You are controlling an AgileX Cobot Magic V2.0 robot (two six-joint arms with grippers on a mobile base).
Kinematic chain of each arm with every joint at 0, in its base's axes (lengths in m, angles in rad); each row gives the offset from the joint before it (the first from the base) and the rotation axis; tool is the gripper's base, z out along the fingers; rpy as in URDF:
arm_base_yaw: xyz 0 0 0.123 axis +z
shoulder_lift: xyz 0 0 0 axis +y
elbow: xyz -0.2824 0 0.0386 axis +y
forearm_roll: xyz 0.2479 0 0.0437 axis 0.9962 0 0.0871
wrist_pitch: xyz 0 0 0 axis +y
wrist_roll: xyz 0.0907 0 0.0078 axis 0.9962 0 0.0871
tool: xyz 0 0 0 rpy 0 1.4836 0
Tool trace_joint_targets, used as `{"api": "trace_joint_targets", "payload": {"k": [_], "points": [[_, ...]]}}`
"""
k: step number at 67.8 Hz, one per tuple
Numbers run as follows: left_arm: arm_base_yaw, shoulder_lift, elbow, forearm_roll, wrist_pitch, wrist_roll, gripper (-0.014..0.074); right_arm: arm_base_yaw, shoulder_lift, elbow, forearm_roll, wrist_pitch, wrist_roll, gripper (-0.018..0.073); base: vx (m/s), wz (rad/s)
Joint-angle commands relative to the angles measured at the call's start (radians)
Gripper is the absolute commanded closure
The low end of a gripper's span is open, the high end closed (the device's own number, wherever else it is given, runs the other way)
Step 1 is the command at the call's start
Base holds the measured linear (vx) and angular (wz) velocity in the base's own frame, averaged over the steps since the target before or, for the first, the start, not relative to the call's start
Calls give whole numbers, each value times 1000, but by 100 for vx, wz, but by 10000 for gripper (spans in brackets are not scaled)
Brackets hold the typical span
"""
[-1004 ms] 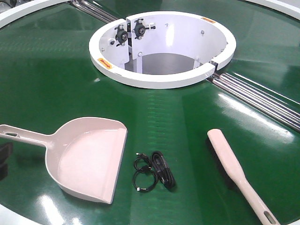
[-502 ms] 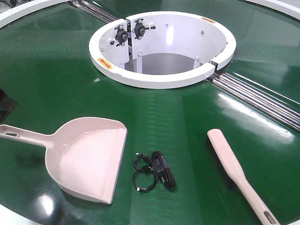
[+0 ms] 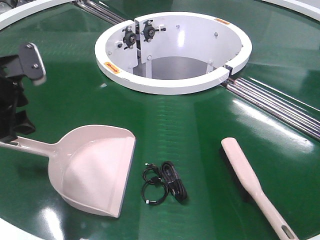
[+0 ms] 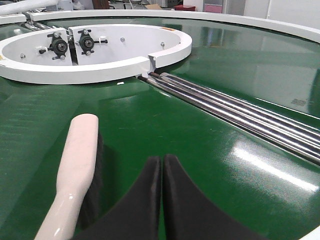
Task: Clean and inspect green conveyor with broom and dustpan
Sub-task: 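Reach the left gripper down and grasp the pink dustpan handle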
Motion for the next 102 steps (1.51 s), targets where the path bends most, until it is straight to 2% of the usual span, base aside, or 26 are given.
{"api": "trace_joint_targets", "payload": {"k": [1,4,11,22,44,57,70,95,102], "points": [[-24,-23,-35,-1,-35,160,129,-4,-18,21,-11,-67,-5,568,0,0],[-27,-18,-35,12,-51,188,129,-4,-18,21,-11,-67,-5,568,0,0],[-27,8,-35,30,-58,185,129,-4,-18,21,-11,-67,-5,568,0,0],[-27,42,-35,80,-18,202,129,-4,-18,21,-11,-67,-5,568,0,0],[-29,121,-8,78,-20,301,130,-4,-18,21,-11,-68,-5,568,0,0],[-29,132,55,87,-38,368,163,-4,-18,21,-11,-68,-5,568,0,0],[-27,143,105,90,-191,370,185,-4,-18,21,-11,-68,-5,568,0,0],[-26,252,105,121,-209,370,186,-4,-18,21,-11,-66,-5,568,0,0],[-26,251,105,162,-209,370,239,-4,-18,21,-11,-65,-5,568,0,0]]}}
